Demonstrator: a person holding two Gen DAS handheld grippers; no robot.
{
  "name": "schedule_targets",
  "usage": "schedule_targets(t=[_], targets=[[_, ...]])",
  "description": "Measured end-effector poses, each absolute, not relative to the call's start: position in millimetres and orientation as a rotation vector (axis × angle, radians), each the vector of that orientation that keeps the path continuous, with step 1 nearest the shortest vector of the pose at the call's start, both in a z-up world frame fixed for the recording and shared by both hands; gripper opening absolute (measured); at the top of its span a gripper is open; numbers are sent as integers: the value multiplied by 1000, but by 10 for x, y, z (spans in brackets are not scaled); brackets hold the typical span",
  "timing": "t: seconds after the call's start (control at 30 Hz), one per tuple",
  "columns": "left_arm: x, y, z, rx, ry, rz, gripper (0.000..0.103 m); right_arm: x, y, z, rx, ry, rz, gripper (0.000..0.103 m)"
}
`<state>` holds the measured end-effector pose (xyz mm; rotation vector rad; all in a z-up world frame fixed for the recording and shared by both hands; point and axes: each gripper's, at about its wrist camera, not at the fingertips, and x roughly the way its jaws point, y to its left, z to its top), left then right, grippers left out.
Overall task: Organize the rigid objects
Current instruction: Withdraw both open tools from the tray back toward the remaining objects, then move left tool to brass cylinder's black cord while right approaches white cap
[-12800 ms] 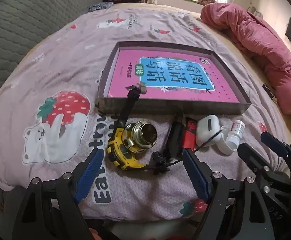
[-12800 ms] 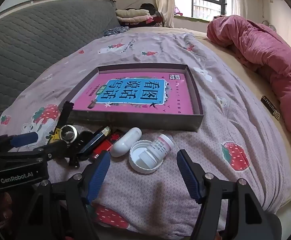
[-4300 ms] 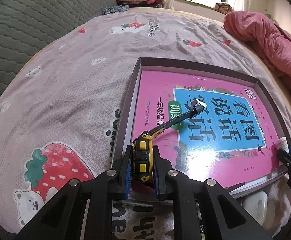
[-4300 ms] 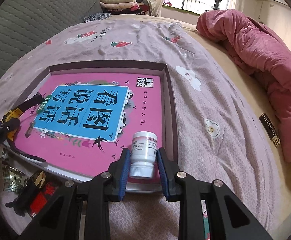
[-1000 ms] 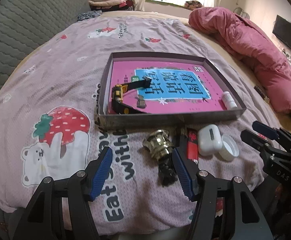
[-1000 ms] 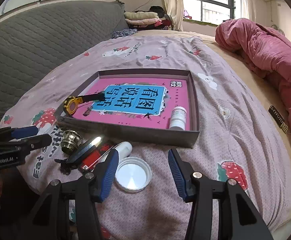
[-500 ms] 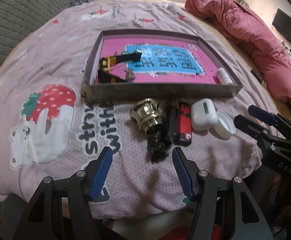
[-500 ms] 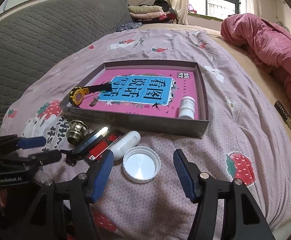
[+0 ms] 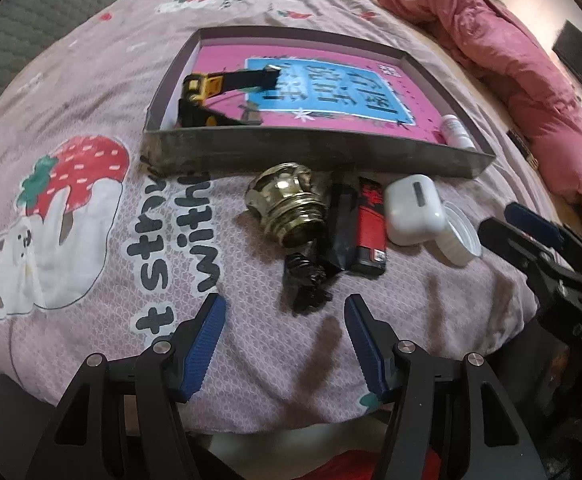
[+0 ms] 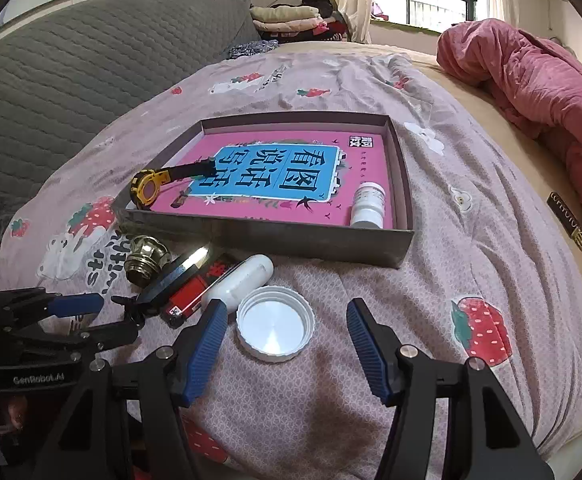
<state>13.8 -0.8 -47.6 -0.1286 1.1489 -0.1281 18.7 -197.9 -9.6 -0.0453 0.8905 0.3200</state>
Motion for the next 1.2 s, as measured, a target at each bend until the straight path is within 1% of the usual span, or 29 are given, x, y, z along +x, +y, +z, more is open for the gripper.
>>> schedule_targets(t=[0.2, 0.23, 0.3, 0.37, 0.4, 0.43, 0.77, 1.2], targets=[[149, 18, -494, -132, 1146, -117, 63, 188, -1962, -124, -47, 899, 324, 62], [148, 22, -491, -130, 1144, -110, 59, 188, -1961, -126, -46, 900, 325, 62], [146, 44, -485, -134, 1141, -110, 56, 189, -1965, -131, -42, 903, 326, 62], [148, 51, -490, -138, 1142, -112, 51, 197, -1963, -143, -39, 908, 329, 62], [149, 49, -491, -135, 1140, -111, 46, 198, -1957, -157, -38, 914, 333, 62], [154, 43, -497, -130, 1141, -112, 44, 196, -1947, -171, -40, 919, 336, 62], [214, 50, -509, -154, 1132, -127, 42, 216, -1907, -297, -41, 964, 355, 62], [252, 73, -537, -180, 1139, -95, 42, 327, -1949, -442, -22, 995, 353, 62]])
